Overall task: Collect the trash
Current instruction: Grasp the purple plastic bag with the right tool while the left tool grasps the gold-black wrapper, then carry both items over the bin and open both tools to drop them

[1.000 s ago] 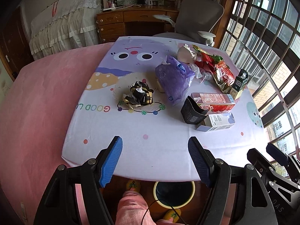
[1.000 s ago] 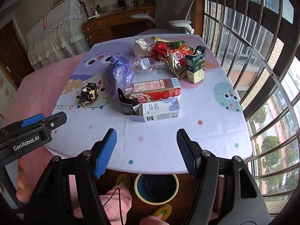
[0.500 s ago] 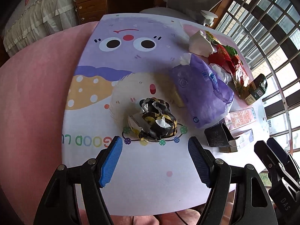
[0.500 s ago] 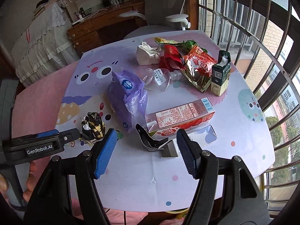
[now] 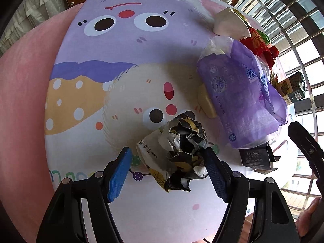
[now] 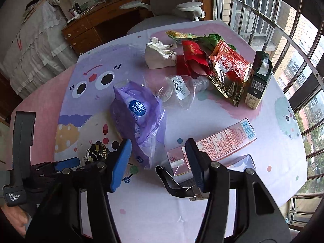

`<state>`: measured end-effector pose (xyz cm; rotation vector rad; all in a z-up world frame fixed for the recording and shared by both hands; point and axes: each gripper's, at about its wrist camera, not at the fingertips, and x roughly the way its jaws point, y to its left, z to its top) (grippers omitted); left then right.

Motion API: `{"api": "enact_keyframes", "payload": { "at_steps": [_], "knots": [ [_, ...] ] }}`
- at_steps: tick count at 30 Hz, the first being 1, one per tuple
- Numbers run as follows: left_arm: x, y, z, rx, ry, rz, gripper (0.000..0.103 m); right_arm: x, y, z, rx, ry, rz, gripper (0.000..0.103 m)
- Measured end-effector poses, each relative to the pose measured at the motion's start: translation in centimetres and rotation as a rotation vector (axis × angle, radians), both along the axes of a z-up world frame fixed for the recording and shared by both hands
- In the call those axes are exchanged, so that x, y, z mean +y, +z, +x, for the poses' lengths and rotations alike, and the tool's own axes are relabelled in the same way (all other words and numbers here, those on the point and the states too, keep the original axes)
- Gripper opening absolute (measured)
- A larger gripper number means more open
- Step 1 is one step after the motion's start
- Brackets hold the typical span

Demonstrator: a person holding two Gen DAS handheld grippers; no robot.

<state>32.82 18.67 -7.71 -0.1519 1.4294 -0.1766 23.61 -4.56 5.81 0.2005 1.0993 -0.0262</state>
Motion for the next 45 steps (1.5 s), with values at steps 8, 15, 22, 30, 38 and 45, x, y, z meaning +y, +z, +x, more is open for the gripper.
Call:
{"api": "enact_keyframes", "payload": {
  "at_steps": [8, 15, 22, 30, 38, 45],
  "knots": [
    [-2.1, -2.0, 0.4, 0.054, -0.075, -0.061, 0.074, 0.4, -2.2, 1.9, 0.055, 0.006, 0.021, 0.041],
    [-3.3, -1.8, -0.1, 0.034, -0.122, -0.102, 0.051, 0.7, -3.3, 1.7, 0.059, 0.002, 0.065, 0.012],
    [-3.8, 1.4, -1.2, -0.085, -0.132, -0.038, 0.041, 0.7, -0.2, -1.1, -0.005, 0.040, 0.097, 0.006],
    [-2.1, 6.2, -4.7, -0.187, -0.079, -0.013, 0.040, -0.4, 4.0, -6.6, -0.064, 0.100, 0.075, 0.005],
    [-4.3, 12.3, -13.5, -0.359, -0.027, 0.033, 0.040, -4.0, 7.6, -15.3, -0.144, 0.223, 0.053, 0.005],
    [-10.6, 13.4, -22.9, -0.400, 0.045, 0.053, 0.040, -9.7, 8.2, -23.9, -0.165, 0.301, 0.056, 0.005]
  ]
}}
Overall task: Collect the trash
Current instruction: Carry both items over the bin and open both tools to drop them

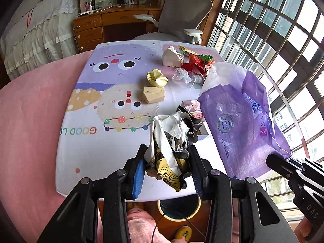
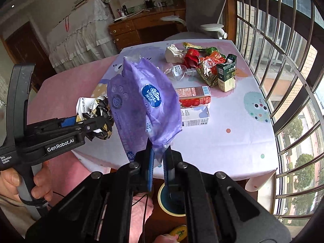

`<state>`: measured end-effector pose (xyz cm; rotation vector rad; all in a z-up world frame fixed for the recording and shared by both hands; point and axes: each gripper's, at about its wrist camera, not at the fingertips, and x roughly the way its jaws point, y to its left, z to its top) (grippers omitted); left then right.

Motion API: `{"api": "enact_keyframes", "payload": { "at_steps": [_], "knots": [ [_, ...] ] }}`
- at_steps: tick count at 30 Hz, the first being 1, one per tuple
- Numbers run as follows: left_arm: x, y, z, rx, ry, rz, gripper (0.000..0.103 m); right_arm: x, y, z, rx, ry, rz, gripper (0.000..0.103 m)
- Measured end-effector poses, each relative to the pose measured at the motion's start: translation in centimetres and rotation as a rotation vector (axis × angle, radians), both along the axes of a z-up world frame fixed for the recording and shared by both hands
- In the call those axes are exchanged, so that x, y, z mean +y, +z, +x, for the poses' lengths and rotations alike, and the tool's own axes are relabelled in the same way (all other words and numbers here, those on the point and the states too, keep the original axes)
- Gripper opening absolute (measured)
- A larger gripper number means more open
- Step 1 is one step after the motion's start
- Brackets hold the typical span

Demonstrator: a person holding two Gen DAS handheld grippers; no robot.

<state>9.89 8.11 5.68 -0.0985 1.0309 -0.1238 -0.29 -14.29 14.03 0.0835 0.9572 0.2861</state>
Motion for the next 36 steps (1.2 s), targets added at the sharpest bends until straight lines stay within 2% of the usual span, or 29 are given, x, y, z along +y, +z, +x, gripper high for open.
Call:
{"api": "enact_keyframes", "payload": {
  "at_steps": [3, 7, 15, 24, 29, 36],
  "knots": [
    [-2.4, -1.2, -4.2, 0.018, 0.020, 0.017, 0.040, -2.7, -0.8, -3.4, 0.019, 0.010, -0.002, 0.005],
    [-5.1, -3.5, -9.0, 0.085, 0.033, 0.024, 0.040, -5.2, -2.8, -7.7, 0.075, 0.019, -0.011, 0.005],
    [-8.7, -9.0, -15.1, 0.215, 0.005, 0.088, 0.040, -8.1, -9.7, -13.6, 0.231, -0.021, -0.008, 0.005],
    [-11.8, -17.4, -17.1, 0.349, -0.073, 0.121, 0.041, -8.6, -21.2, -16.0, 0.397, -0.066, -0.053, 0.005],
    [-12.9, -23.9, -17.2, 0.404, -0.105, 0.123, 0.041, -9.2, -29.0, -16.2, 0.487, -0.126, -0.061, 0.006],
    [-14.8, -33.1, -16.7, 0.432, -0.132, 0.128, 0.043, -9.6, -38.9, -15.7, 0.589, -0.215, -0.046, 0.006]
  ]
}}
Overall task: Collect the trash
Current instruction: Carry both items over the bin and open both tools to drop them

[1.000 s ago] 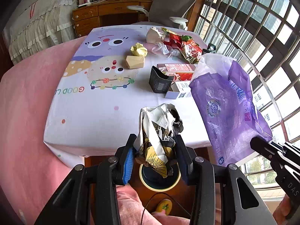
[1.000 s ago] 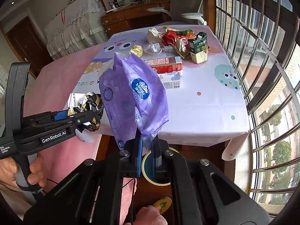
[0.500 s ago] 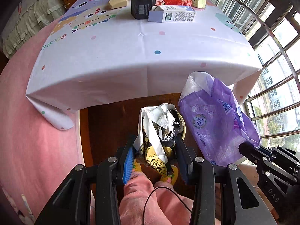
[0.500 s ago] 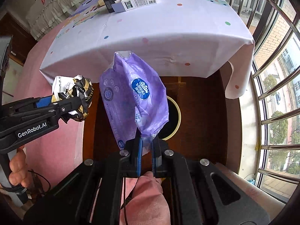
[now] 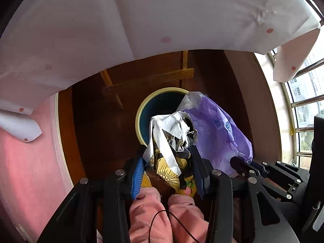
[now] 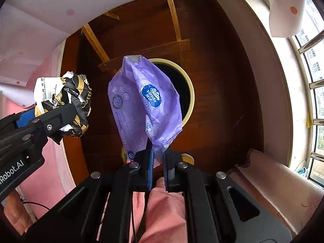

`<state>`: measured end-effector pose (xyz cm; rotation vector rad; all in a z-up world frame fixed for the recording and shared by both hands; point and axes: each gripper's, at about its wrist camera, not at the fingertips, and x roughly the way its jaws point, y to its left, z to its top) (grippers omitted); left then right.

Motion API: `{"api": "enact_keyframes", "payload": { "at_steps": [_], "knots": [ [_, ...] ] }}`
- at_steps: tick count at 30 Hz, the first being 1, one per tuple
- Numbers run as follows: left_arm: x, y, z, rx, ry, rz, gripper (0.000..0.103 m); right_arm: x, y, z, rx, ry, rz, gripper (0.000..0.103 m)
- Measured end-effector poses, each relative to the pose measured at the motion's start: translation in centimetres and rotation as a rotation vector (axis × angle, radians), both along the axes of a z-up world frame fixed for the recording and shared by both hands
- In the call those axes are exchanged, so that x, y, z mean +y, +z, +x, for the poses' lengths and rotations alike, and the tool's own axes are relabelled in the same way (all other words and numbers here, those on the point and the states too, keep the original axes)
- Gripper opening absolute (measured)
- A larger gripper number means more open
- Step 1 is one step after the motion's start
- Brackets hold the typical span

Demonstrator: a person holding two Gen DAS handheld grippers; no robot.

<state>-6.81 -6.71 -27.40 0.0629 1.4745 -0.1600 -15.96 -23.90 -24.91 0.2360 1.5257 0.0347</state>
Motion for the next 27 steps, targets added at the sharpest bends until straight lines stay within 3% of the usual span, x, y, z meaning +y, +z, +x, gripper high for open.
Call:
{"api": "enact_keyframes", "payload": {
  "at_steps": [9, 14, 19, 21, 23, 26, 27],
  "knots": [
    [-1.1, -9.3, 1.8, 0.061, -0.049, 0.008, 0.044, -0.5, -7.8, 1.8, 0.076, -0.082, -0.020, 0.006],
    [-1.1, -10.7, 3.0, 0.074, -0.057, -0.005, 0.049, 0.2, -9.7, 2.7, 0.105, -0.101, -0.034, 0.006],
    [-0.4, -12.4, 4.9, 0.081, -0.063, -0.002, 0.062, 0.1, -12.4, 4.1, 0.117, -0.141, -0.022, 0.007],
    [-0.2, -12.6, 5.3, 0.067, -0.057, -0.004, 0.072, 0.3, -13.1, 4.6, 0.117, -0.147, -0.014, 0.008],
    [0.0, -12.7, 5.6, 0.059, -0.053, -0.013, 0.086, 0.5, -13.9, 5.2, 0.118, -0.150, -0.012, 0.016],
    [-0.1, -11.9, 5.8, 0.053, -0.046, -0.011, 0.089, 0.6, -13.9, 5.6, 0.099, -0.166, -0.022, 0.036],
    [0.2, -12.2, 5.9, 0.054, -0.046, -0.011, 0.089, 0.6, -13.8, 5.7, 0.092, -0.172, -0.019, 0.036]
  ]
}}
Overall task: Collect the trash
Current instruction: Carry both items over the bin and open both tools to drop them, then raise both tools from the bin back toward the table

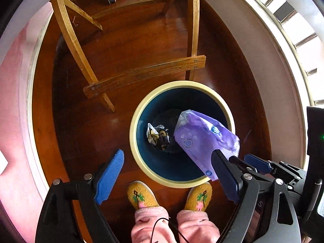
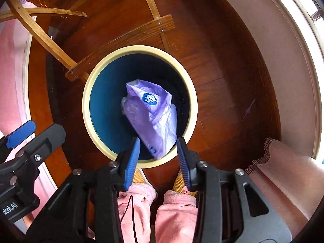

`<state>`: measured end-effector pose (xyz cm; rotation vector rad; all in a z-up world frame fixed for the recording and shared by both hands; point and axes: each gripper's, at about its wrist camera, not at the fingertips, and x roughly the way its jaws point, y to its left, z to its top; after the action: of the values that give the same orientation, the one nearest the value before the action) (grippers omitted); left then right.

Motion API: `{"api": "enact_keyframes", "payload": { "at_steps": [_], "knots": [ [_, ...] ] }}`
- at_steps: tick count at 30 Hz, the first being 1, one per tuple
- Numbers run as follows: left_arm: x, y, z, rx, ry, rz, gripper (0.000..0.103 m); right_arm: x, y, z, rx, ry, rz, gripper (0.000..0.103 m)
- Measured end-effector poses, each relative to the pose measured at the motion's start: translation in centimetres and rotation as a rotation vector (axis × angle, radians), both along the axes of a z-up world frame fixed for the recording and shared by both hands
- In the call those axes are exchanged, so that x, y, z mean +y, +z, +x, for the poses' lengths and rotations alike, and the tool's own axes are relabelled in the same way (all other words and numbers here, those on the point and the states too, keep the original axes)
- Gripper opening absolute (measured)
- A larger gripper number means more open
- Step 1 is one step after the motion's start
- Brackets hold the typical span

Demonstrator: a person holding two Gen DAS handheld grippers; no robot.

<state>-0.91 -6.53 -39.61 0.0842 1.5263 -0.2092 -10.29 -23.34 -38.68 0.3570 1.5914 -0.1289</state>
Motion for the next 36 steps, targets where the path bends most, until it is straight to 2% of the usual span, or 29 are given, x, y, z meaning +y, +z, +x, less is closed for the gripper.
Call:
{"api": "enact_keyframes", "payload": {
  "at_steps": [8, 18, 22, 28, 36],
  "knots": [
    [1.1, 1.5, 0.7, -0.046, 0.016, 0.018, 0.093, 0.5, 2.2, 0.4, -0.033, -0.023, 0.014, 0.036],
    [2.1, 7.4, 0.3, -0.095, 0.029, 0.021, 0.093, 1.1, 8.9, -0.2, -0.086, -0.033, 0.027, 0.036],
    [2.5, 11.3, -0.3, -0.120, 0.046, 0.014, 0.093, 1.2, 12.7, -0.3, -0.108, -0.023, 0.032, 0.036],
    [3.0, 18.5, -1.5, -0.156, 0.056, 0.008, 0.093, 1.3, 19.6, -0.7, -0.147, 0.010, 0.031, 0.036],
    [3.7, 30.6, -3.9, -0.249, 0.050, -0.001, 0.093, 1.9, 29.7, -1.6, -0.216, 0.073, 0.048, 0.036]
  ]
}}
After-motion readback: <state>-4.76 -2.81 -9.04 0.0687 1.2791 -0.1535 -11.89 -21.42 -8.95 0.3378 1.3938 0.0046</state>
